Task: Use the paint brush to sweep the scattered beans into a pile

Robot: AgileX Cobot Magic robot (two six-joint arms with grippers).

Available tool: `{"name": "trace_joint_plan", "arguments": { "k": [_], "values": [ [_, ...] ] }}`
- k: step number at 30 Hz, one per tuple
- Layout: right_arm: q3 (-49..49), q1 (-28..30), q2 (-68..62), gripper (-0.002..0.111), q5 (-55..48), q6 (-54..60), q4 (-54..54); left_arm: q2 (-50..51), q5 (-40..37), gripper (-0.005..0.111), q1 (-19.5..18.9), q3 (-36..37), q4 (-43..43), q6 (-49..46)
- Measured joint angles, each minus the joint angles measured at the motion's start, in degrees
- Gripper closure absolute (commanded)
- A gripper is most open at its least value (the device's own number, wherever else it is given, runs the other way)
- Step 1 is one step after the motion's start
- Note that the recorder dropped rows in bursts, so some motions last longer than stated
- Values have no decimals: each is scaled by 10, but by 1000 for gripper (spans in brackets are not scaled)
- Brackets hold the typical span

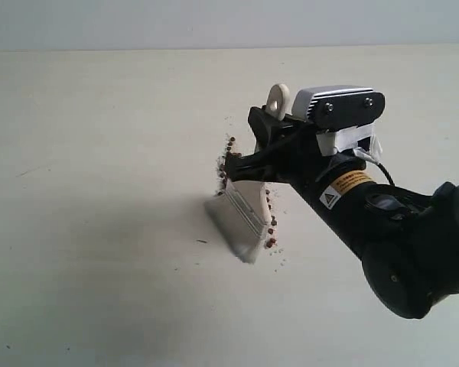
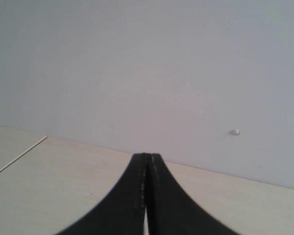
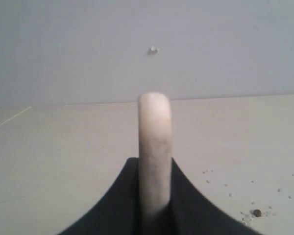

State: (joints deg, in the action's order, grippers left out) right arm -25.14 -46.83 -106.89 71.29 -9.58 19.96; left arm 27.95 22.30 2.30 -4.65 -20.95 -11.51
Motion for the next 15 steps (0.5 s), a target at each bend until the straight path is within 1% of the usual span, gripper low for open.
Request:
{"name": "trace_joint_plan", "arguments": {
  "k": [15],
  "values": [
    [0, 0, 54, 108, -16, -12, -5, 0, 0, 107, 0, 0, 0, 0]
  ]
}}
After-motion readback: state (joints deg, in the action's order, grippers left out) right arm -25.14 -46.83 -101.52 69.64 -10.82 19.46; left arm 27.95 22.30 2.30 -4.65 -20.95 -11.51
